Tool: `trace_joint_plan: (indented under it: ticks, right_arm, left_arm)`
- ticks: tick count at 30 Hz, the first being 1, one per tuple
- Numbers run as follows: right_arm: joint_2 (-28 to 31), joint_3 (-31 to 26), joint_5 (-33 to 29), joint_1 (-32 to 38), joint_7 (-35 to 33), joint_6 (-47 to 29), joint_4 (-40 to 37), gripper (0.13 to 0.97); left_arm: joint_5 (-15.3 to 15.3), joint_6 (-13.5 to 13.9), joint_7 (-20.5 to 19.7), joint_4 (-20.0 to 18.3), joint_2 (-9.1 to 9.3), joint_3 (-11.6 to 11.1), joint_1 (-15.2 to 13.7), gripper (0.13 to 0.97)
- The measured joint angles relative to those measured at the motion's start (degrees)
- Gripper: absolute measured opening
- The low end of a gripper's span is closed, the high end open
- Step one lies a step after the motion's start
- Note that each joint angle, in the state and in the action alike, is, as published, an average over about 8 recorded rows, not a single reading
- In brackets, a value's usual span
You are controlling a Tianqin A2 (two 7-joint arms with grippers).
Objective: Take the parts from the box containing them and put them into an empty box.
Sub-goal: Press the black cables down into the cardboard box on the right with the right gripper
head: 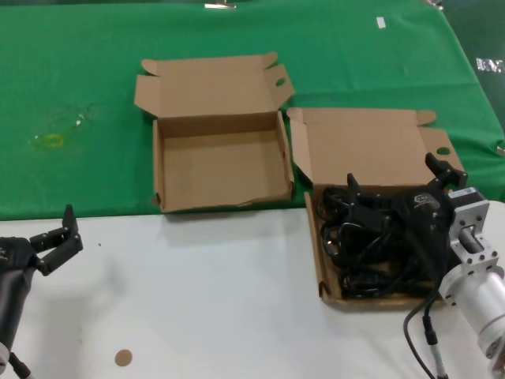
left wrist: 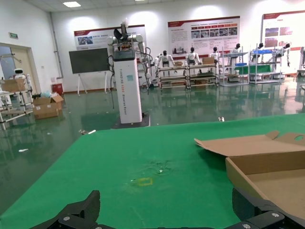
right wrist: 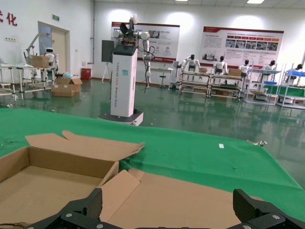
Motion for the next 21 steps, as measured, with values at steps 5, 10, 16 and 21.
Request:
trace_joint_plan:
  ticks: [5, 10, 16, 21]
  right_arm:
    - [0.00, 0.00, 0.00, 0.00, 0.00, 0.00, 0.00, 0.966]
    - [0.00, 0.00, 0.00, 0.00, 0.00, 0.00, 0.00, 0.966]
    - [0.00, 0.00, 0.00, 0.00, 0.00, 0.00, 0.00, 0.966]
    - [0.00, 0.00, 0.00, 0.00, 0.00, 0.00, 0.00, 0.966]
  left_arm:
    - [0.00, 0.00, 0.00, 0.00, 0.00, 0.00, 0.00, 0.966]
    - [0.00, 0.00, 0.00, 0.00, 0.00, 0.00, 0.00, 0.966]
    - [0.00, 0.00, 0.00, 0.00, 0.00, 0.00, 0.00, 0.966]
    - [0.00, 0.00, 0.00, 0.00, 0.00, 0.00, 0.00, 0.966]
